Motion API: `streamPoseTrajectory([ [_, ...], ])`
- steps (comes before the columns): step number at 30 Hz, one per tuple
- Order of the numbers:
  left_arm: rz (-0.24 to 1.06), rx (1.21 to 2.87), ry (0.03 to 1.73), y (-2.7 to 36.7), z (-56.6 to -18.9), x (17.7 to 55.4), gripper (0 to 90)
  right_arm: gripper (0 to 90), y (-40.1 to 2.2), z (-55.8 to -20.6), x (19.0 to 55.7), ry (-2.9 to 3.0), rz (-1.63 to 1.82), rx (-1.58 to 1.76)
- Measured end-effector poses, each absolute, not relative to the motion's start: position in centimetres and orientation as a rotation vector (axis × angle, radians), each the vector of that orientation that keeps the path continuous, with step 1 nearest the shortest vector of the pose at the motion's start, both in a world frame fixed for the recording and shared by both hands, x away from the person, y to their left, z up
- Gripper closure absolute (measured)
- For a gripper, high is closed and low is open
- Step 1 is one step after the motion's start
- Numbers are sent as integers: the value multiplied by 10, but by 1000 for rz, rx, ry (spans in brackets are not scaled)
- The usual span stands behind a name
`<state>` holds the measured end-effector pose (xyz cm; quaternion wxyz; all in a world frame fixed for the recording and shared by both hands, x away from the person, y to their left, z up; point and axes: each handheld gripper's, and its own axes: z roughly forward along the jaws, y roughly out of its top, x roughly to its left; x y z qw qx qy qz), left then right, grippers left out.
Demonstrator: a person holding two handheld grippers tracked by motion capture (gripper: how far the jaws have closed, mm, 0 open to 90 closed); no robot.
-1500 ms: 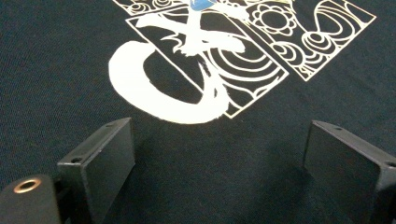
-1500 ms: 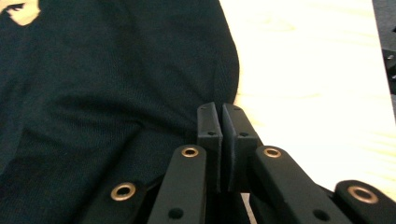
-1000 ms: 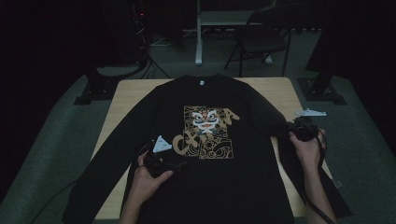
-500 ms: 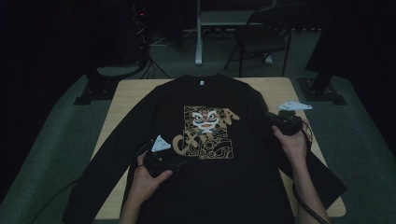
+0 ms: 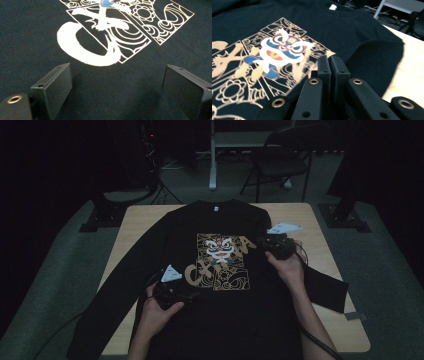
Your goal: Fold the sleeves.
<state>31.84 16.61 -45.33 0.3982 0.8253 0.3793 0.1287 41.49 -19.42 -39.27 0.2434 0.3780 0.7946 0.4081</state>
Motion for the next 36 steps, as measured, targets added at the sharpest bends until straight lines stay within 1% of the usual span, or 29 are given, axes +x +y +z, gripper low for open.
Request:
streamPoseTrajectory([
  [6, 320, 2085, 962, 167, -453, 319, 102, 863, -171, -398, 428, 2233, 1084, 1019],
  [18, 309, 2076, 964, 168, -453, 319, 102, 863, -134, -424, 470, 2351, 980, 1095],
  [27, 301, 2067, 969, 168, -453, 319, 102, 863, -111, -429, 484, 2389, 957, 1113],
  [36, 301, 2069, 968, 168, -453, 319, 103, 858, -94, -436, 490, 2429, 930, 1103],
])
